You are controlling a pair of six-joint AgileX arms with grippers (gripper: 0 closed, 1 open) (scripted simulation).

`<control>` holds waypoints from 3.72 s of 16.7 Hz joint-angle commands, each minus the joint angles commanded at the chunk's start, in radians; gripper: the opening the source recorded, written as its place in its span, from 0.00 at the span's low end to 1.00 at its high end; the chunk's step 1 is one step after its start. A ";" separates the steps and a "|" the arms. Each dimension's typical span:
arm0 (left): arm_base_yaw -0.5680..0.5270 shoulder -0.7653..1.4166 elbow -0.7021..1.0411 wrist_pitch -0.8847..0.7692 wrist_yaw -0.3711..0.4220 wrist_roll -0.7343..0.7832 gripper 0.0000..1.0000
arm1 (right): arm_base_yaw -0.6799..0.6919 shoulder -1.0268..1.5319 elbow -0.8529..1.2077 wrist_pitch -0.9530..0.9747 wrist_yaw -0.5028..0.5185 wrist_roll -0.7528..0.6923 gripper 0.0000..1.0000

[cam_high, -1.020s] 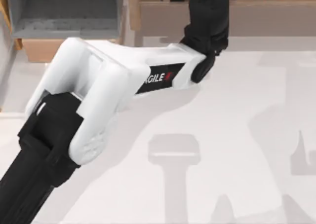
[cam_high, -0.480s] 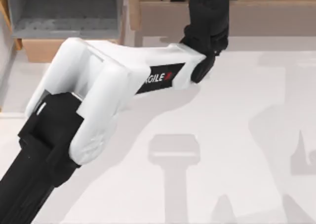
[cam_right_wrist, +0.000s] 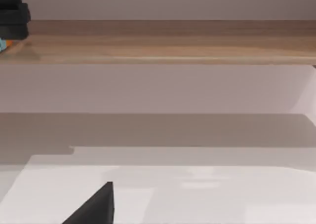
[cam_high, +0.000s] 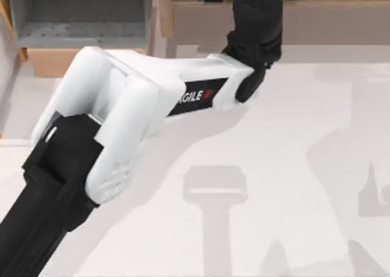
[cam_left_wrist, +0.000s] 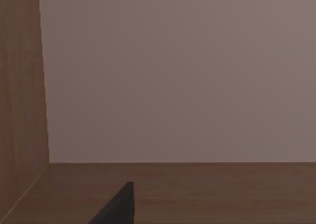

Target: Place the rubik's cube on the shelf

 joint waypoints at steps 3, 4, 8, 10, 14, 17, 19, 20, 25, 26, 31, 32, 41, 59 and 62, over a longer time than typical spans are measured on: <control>0.000 0.000 0.000 0.000 0.000 0.000 1.00 | 0.000 0.000 0.000 0.000 0.000 0.000 1.00; 0.000 0.000 0.000 0.000 0.000 0.000 1.00 | 0.000 0.000 0.000 0.000 0.000 0.000 1.00; -0.004 0.000 0.000 0.000 0.000 0.000 1.00 | 0.000 0.000 0.000 0.000 0.000 0.000 1.00; -0.011 -0.025 -0.023 0.021 0.018 0.021 1.00 | 0.000 0.000 0.000 0.000 0.000 0.000 1.00; -0.028 -0.172 -0.167 0.150 0.128 0.144 1.00 | 0.000 0.000 0.000 0.000 0.000 0.000 1.00; 0.008 -0.338 -0.344 0.292 0.262 0.288 1.00 | 0.000 0.000 0.000 0.000 0.000 0.000 1.00; 0.077 -0.455 -0.479 0.392 0.368 0.401 1.00 | 0.000 0.000 0.000 0.000 0.000 0.000 1.00; 0.129 -0.511 -0.550 0.440 0.424 0.462 1.00 | 0.000 0.000 0.000 0.000 0.000 0.000 1.00; 0.520 -0.724 -0.912 0.628 0.711 0.777 1.00 | 0.000 0.000 0.000 0.000 0.000 0.000 1.00; 0.616 -0.749 -0.981 0.653 0.767 0.839 1.00 | 0.000 0.000 0.000 0.000 0.000 0.000 1.00; 1.089 -0.809 -1.288 0.719 1.043 1.117 1.00 | 0.000 0.000 0.000 0.000 0.000 0.000 1.00; 1.168 -0.808 -1.338 0.723 1.094 1.165 1.00 | 0.000 0.000 0.000 0.000 0.000 0.000 1.00; 1.444 -0.653 -1.578 0.671 1.410 1.419 1.00 | 0.000 0.000 0.000 0.000 0.000 0.000 1.00; 1.380 -0.613 -1.502 0.621 1.356 1.422 0.85 | 0.000 0.000 0.000 0.000 0.000 0.000 1.00; 1.380 -0.613 -1.502 0.621 1.356 1.422 0.62 | 0.000 0.000 0.000 0.000 0.000 0.000 1.00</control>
